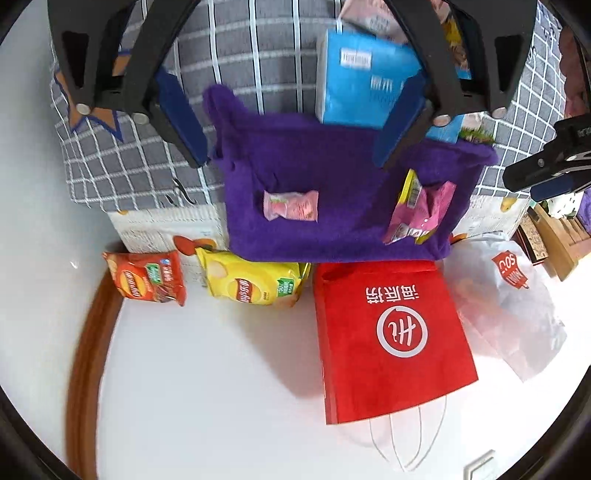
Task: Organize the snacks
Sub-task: 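Withdraw both tools from the towel back toward the snack pile, then grasp the pink-white pastry packet with the right tool while the left tool approaches the striped pink bag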
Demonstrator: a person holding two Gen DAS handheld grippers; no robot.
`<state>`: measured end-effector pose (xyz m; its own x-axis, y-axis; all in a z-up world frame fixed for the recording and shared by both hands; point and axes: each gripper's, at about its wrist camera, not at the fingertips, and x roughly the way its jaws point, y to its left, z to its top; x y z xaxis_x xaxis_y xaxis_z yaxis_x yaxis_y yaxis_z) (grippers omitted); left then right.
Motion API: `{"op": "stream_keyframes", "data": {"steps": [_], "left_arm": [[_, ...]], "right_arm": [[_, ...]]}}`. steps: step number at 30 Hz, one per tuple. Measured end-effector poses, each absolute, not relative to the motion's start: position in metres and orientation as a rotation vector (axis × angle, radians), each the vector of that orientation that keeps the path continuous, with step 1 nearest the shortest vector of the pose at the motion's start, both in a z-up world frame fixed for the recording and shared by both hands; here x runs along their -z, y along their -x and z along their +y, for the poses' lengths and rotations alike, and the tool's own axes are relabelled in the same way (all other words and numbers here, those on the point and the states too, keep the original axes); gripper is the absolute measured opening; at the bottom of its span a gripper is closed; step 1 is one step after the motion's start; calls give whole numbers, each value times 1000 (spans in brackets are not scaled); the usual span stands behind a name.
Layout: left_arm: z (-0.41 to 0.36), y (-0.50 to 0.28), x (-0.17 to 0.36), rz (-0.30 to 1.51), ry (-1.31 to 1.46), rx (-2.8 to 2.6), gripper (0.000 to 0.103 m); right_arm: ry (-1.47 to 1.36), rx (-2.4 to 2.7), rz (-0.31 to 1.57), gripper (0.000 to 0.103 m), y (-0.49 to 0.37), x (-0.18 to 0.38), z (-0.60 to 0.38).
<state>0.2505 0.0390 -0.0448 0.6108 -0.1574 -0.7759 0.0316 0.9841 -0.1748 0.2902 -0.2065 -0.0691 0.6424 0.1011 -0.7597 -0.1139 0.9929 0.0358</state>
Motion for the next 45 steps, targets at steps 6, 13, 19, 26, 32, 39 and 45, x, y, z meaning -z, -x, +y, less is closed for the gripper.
{"op": "stream_keyframes", "data": {"steps": [6,13,19,26,32,39,45], "left_arm": [[27,-212,38,885,123,110,86],[21,-175,36,853,126,101,85],[14,-147,31,830,65,101,85],[19,-115,35,817,76,131,85],[33,-98,46,820,95,97,85],[57,-96,66,862,134,48,86],[75,-103,78,878,137,10,86]], "right_arm": [[-33,-132,869,95,-248,61,-220],[2,-117,840,95,-205,55,-230],[37,-115,763,95,-170,54,-230],[-55,-153,812,95,-148,64,-236],[-57,-162,817,95,-132,81,-232],[-6,-208,860,93,-130,108,-208],[21,-269,892,84,-145,127,-184]]}}
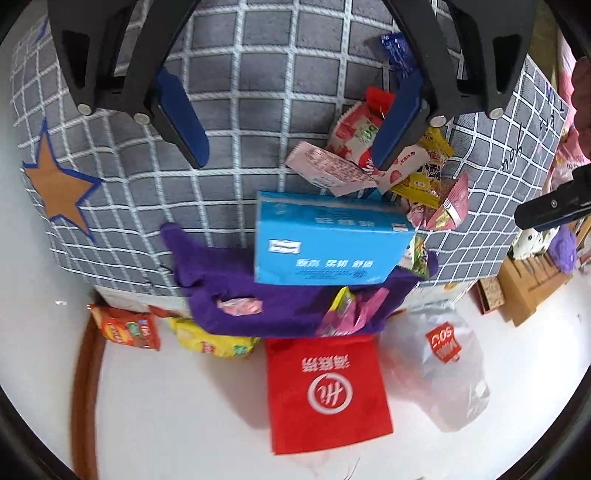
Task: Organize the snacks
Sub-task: 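Grasp the pink-white pastry packet with the right tool while the left tool approaches the striped pink bag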
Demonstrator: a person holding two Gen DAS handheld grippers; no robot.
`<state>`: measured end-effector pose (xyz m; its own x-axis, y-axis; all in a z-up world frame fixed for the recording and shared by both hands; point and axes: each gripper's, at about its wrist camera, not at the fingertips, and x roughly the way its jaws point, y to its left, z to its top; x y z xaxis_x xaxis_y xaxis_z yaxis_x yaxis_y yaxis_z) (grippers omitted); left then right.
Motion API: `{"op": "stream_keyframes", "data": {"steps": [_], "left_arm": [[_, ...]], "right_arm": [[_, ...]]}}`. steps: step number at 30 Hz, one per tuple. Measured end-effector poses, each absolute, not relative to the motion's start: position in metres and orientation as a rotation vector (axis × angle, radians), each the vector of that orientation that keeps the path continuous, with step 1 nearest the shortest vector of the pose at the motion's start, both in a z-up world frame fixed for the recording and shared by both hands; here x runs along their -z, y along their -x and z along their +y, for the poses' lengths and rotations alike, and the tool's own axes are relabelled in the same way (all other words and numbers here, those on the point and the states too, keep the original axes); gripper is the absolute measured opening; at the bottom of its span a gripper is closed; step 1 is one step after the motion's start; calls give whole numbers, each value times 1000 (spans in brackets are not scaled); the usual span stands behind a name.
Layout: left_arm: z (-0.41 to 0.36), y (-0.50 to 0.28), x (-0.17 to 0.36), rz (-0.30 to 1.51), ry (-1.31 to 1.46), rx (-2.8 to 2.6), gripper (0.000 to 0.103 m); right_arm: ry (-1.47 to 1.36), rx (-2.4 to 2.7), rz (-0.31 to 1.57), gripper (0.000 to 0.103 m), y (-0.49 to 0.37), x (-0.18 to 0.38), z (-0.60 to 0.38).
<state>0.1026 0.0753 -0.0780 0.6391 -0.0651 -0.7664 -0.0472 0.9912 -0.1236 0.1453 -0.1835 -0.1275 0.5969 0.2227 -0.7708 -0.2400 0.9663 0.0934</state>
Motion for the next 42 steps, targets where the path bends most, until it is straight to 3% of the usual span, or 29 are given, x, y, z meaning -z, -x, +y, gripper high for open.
{"op": "stream_keyframes", "data": {"steps": [6,25,30,42], "left_arm": [[98,-119,87,907,188,-13,86],[107,-151,113,962,183,2,86],[108,-150,115,965,187,-1,86],[97,-144,124,965,190,51,86]], "right_arm": [[19,-303,943,77,-173,146,-164],[83,-414,1074,81,-211,198,-136],[79,-462,1064,55,-203,192,-145],[-17,-265,1040,54,-178,199,-224]]}}
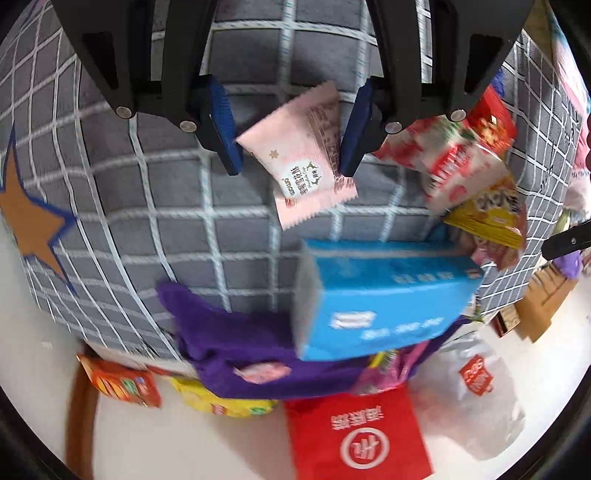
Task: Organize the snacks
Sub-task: 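Grasp the pink-white pastry packet with the right tool while the left tool approaches the striped pink bag, then close the left tool on the silver-striped pink bag while the right tool holds the packet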
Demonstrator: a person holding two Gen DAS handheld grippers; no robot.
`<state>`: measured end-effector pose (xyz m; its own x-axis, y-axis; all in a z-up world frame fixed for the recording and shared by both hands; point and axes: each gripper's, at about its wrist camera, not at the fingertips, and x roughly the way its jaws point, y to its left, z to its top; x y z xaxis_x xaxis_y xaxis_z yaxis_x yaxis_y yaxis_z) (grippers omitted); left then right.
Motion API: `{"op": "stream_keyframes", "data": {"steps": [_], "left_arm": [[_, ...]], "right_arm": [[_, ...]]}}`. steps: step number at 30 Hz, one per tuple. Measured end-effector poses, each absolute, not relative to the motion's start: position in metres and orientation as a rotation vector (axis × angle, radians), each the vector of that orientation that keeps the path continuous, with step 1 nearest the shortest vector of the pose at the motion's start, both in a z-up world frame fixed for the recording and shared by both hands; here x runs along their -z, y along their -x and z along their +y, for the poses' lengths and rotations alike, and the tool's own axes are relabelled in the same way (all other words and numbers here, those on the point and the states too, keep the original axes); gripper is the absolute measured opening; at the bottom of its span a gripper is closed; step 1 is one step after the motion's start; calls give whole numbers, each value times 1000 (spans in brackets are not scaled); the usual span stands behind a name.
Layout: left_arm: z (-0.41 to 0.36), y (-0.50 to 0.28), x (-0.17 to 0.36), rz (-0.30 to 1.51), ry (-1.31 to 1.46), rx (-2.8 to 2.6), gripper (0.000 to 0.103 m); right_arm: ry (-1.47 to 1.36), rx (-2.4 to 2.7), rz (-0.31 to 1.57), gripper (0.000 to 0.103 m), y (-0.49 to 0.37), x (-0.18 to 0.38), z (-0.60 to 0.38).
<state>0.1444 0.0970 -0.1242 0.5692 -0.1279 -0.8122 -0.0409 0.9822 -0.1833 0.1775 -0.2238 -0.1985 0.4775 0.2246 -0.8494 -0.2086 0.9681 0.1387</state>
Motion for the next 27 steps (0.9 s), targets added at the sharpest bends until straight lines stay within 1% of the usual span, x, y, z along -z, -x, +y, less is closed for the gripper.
{"op": "stream_keyframes", "data": {"steps": [4,6,8,13,19,22,24,25,26,27], "left_arm": [[88,-151,133,983,181,81,86],[83,-155,138,993,170,93,86],[79,-158,144,998,159,100,86],[75,-160,155,980,151,122,86],[69,-165,163,990,115,134,86],[69,-166,167,995,111,123,82],[71,-167,168,1003,125,123,75],[71,-168,169,1008,131,124,69],[73,-168,169,1013,140,128,65],[74,-168,169,1012,143,124,64]], "right_arm": [[9,-254,979,56,-172,201,-224],[63,-251,953,61,-173,205,-217],[88,-247,925,63,-173,207,-213],[67,-246,923,64,-179,208,-216],[71,-237,926,69,-180,208,-216],[74,-236,926,69,-181,208,-216],[75,-235,926,70,-181,208,-215],[74,-236,926,70,-181,208,-215],[74,-236,925,69,-180,208,-216],[76,-235,925,69,-180,208,-215]]}}
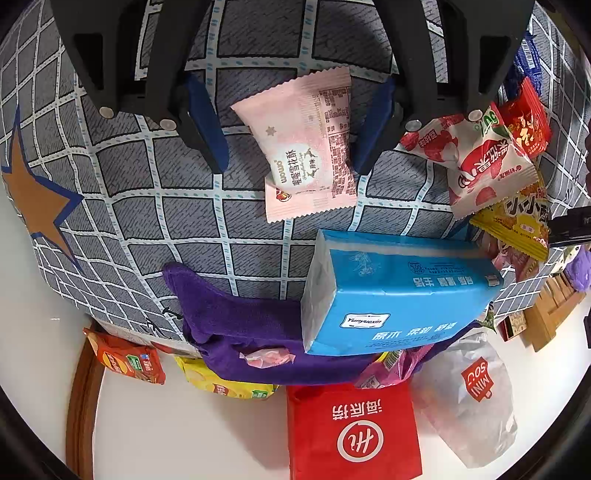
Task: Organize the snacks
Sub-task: 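Close the left tool on the silver-striped pink bag while the right tool holds the packet, then lift the packet and striped bag toward the purple towel with both tools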
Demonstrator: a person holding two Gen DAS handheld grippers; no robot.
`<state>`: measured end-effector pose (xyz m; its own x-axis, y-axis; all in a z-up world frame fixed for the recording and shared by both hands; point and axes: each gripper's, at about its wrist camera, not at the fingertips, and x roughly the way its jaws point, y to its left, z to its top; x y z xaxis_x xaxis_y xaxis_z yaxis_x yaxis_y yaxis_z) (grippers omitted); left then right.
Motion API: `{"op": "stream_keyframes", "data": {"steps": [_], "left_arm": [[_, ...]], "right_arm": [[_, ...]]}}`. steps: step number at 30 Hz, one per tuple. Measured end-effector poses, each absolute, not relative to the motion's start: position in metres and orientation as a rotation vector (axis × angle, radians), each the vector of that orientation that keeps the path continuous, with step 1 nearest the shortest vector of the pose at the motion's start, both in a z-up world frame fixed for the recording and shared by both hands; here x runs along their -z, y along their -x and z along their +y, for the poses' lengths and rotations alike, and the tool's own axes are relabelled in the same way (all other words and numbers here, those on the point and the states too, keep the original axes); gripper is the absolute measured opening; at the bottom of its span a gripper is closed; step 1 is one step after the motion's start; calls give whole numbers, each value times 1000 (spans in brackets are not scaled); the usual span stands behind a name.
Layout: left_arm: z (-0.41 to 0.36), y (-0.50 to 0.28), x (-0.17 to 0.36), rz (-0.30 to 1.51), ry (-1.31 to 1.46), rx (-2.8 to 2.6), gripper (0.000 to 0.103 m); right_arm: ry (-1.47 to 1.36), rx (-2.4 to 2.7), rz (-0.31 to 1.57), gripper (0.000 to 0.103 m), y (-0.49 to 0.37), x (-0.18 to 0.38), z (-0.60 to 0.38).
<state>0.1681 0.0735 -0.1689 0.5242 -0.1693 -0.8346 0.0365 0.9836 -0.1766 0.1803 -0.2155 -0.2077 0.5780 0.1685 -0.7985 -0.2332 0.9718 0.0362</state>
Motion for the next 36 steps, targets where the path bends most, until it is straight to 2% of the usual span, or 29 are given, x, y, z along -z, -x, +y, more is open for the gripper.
{"op": "stream_keyframes", "data": {"steps": [2,6,14,17,26,28,30,32,36], "left_arm": [[75,-167,167,1008,148,126,60],[79,-161,159,996,162,131,59],[82,-142,135,950,162,134,59],[80,-135,125,934,153,131,59],[72,-116,103,898,138,139,59],[69,-114,100,895,138,138,59],[66,-112,99,895,138,143,59],[63,-113,100,897,137,143,59],[57,-117,101,905,149,157,59]], "right_arm": [[81,-230,923,65,-179,207,-215],[83,-238,928,50,-174,204,-213],[42,-267,932,48,-161,191,-213],[38,-276,915,33,-153,180,-212],[38,-294,928,33,-138,170,-213],[27,-298,930,37,-133,169,-218],[17,-294,931,51,-132,169,-223],[3,-285,931,56,-132,169,-229],[-13,-289,953,57,-139,174,-232]]}}
